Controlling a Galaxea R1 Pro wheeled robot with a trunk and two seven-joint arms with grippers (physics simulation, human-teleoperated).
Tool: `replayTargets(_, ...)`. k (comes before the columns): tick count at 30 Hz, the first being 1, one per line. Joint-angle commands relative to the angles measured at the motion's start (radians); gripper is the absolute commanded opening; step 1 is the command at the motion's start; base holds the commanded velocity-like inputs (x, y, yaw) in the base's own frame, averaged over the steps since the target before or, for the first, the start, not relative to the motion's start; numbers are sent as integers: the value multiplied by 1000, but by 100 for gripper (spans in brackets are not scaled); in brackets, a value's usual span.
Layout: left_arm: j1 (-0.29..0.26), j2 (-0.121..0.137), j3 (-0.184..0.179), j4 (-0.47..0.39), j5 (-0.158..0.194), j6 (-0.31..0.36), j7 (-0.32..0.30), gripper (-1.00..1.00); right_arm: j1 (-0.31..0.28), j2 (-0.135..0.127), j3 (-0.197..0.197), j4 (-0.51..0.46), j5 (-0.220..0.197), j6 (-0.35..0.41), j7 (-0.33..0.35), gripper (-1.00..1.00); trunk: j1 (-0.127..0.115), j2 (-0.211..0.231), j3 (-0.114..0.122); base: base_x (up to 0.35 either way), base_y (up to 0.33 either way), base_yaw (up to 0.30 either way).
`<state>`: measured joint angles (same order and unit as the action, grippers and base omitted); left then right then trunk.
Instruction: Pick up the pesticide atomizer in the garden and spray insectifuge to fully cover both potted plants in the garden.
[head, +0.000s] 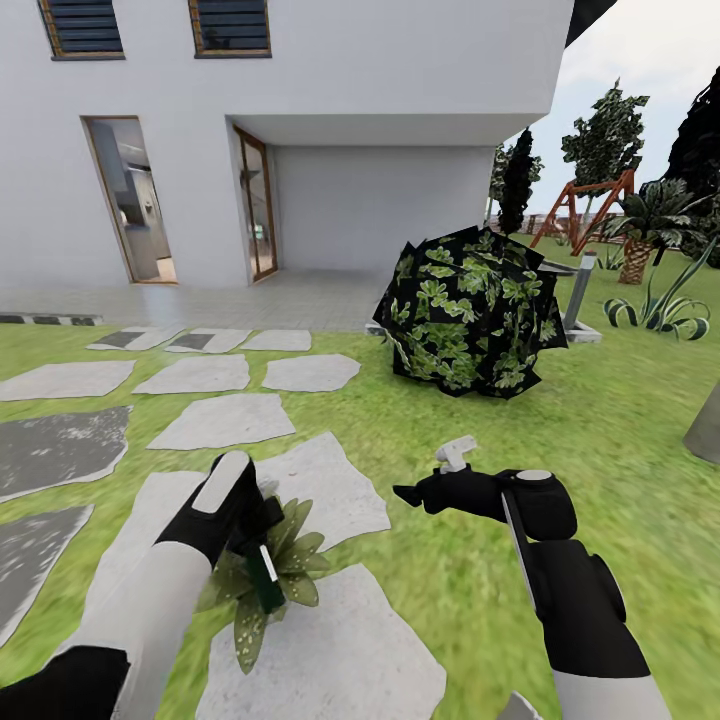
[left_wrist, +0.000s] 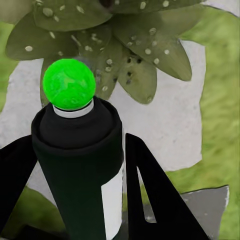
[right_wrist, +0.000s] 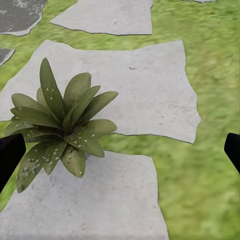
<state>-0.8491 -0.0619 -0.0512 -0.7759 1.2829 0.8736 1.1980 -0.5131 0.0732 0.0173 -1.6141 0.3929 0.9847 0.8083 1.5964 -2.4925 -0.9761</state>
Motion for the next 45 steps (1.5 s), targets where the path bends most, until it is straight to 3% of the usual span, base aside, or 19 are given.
replayTargets(1,-17,-1,-9,14,7,6,13,-100,-1,0,0,-1,11,3,9,100,0,0,-1,0,0,0)
replayTargets(7,-195,10,-25,287,0,3,5,-100,-2,0,-2,-2,10,4,10,100,0,0,-1,0,0,0)
replayTargets(11,-250,11,-26,340,-30,2,-12,-100,-2,0,-2,-3,9,5,11,100,0,0,-1,0,0,0)
replayTargets(12,-267,9,-34,346,-72,3,-36,-100,-2,0,-2,-3,9,5,11,100,0,0,-1,0,0,0)
replayTargets(16,-281,1,-88,349,-187,1,-119,-100,-2,-1,-2,-3,9,5,11,100,0,0,-1,0,0,0)
replayTargets(18,-281,1,-114,349,-236,-2,-167,-100,-2,-1,-3,-3,9,5,11,100,0,0,-1,0,0,0)
replayTargets(19,-280,1,-123,349,-244,-4,-173,-100,-2,-1,-3,-3,10,5,11,100,0,0,-1,0,0,0)
replayTargets(21,-278,0,-186,349,-289,-20,-202,-100,-3,-1,-3,-3,9,5,11,100,0,0,-1,0,0,0)
replayTargets(22,-275,0,-236,351,-314,-36,-250,-100,-4,-1,-3,-3,9,5,11,100,0,0,-1,0,0,0)
replayTargets(23,-272,1,-259,356,-324,-44,-289,-100,-4,-1,-3,-3,10,5,11,100,0,0,-1,0,0,0)
replayTargets(27,-245,3,-312,373,-338,-55,-384,-100,-4,-2,-3,-3,10,5,11,100,0,0,-1,0,0,0)
replayTargets(30,-232,5,-328,404,-340,-55,-438,-100,-4,-4,-4,-3,10,5,11,100,0,0,-1,0,0,0)
replayTargets(32,-228,5,-379,449,-340,-53,-489,-100,-5,-4,-5,-3,10,5,11,100,0,0,-1,0,0,0)
replayTargets(35,-219,8,-422,480,-341,-47,-532,-100,-5,-5,-6,-3,9,5,11,100,0,0,-1,0,0,0)
replayTargets(45,-191,12,-438,523,-340,-26,-579,-100,-5,-6,-6,-3,9,5,11,100,0,0,-1,0,0,0)
